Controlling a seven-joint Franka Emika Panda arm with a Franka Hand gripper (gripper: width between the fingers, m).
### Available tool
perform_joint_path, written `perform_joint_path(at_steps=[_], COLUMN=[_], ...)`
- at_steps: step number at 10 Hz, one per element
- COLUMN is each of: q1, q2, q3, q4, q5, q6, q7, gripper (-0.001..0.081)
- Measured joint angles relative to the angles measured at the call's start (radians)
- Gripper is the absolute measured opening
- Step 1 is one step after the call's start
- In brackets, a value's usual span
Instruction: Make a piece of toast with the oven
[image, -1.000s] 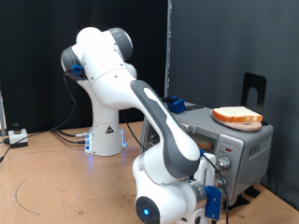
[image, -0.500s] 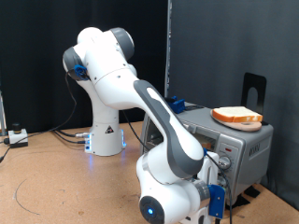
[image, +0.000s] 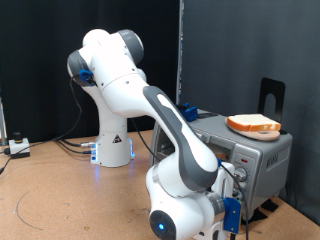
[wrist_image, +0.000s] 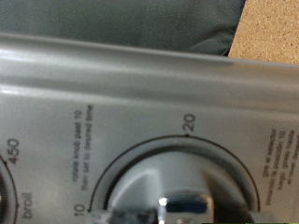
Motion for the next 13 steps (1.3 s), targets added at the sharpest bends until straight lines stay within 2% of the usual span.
perform_joint_path(at_steps=[2,5,8,13], q1=[-0.002,-0.021,-0.044,-0.048], q2=[0.000,-0.007,-0.017,-0.028], q3=[0.002,0.018,0.035,0.037], q4=[-0.001,-0.028,-0.066,-0.081], q5=[0.001,0.016,0.043,0.051], q6=[0.001,0.032,0.072,0.088], q7=[-0.040,-0.235,-0.386,-0.395], gripper=[0.0096,0.0096,0.0096,0.0096])
